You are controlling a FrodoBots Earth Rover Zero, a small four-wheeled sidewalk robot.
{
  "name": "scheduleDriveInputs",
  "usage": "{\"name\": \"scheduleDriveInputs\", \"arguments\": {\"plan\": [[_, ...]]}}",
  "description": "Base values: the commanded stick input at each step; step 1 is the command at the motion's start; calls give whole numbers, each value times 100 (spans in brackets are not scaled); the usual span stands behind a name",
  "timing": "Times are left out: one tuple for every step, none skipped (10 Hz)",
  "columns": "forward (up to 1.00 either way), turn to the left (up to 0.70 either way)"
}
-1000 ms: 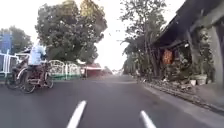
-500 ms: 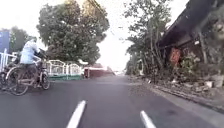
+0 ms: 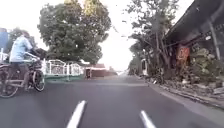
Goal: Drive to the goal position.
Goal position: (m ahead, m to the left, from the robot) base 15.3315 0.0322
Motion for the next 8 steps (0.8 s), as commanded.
{"name": "scheduleDriveInputs", "arguments": {"plan": [[100,-20],[100,-40],[100,-40],[100,-40],[100,-40],[100,-40],[100,-23],[100,-3]]}}
